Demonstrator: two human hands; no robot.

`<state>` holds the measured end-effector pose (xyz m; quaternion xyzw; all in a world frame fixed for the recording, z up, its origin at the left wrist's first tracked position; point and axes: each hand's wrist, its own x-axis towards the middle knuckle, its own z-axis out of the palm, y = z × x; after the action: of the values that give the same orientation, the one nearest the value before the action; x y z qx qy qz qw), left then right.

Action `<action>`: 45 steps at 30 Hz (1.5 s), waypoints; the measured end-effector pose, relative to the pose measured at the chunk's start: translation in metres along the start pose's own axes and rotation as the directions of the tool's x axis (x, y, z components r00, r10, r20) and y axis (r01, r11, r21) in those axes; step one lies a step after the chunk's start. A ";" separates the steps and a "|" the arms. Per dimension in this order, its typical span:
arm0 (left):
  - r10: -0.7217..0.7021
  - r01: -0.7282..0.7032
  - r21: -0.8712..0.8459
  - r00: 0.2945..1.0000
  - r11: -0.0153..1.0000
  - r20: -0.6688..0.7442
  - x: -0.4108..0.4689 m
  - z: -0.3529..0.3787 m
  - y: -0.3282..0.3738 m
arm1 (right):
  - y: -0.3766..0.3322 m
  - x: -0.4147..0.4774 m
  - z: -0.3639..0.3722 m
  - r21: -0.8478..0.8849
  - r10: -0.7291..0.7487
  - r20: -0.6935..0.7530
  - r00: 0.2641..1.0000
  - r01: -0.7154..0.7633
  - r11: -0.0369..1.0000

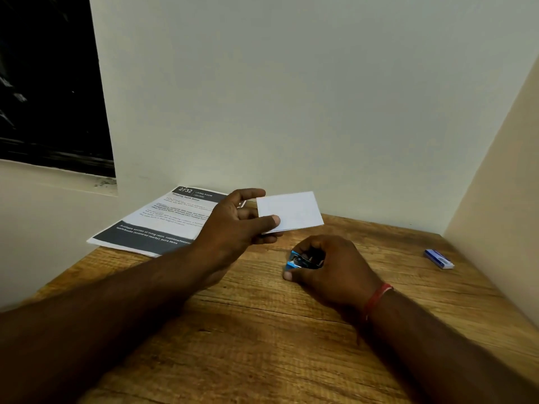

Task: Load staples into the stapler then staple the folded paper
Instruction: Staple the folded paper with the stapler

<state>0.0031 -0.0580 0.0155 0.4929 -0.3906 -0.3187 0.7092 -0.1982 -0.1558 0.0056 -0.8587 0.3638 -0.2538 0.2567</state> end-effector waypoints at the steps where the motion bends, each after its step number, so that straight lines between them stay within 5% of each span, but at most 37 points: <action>1: -0.013 0.013 -0.001 1.000 1.000 0.008 0.000 0.000 0.000 | 0.000 0.000 0.000 0.005 0.001 0.008 1.000 -0.001 1.000; 11: -0.226 0.230 -0.023 0.968 0.973 0.108 0.001 -0.002 -0.004 | -0.002 0.007 -0.003 0.506 -0.084 -0.195 0.977 0.174 0.845; 16: -0.224 0.175 0.206 0.944 0.963 0.242 -0.004 -0.003 0.000 | -0.001 0.004 -0.002 0.488 -0.195 -0.173 0.965 0.256 0.835; 23: -0.110 0.006 0.298 0.937 0.954 0.332 -0.011 -0.005 0.003 | 0.005 0.005 0.000 0.382 -0.289 -0.112 0.951 0.310 0.870; 32: -0.100 0.060 0.133 0.942 0.989 0.320 -0.009 -0.001 -0.001 | -0.005 -0.004 0.004 0.318 -0.405 -0.110 0.908 0.418 0.851; 45: -0.107 0.035 0.229 0.945 0.973 0.309 -0.018 0.002 0.010 | -0.005 -0.005 0.004 0.313 -0.383 -0.178 0.906 0.421 0.851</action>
<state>-0.0074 -0.0405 0.0211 0.5243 -0.5148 -0.3742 0.5657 -0.1958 -0.1482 0.0049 -0.8423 0.1393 -0.4081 0.3236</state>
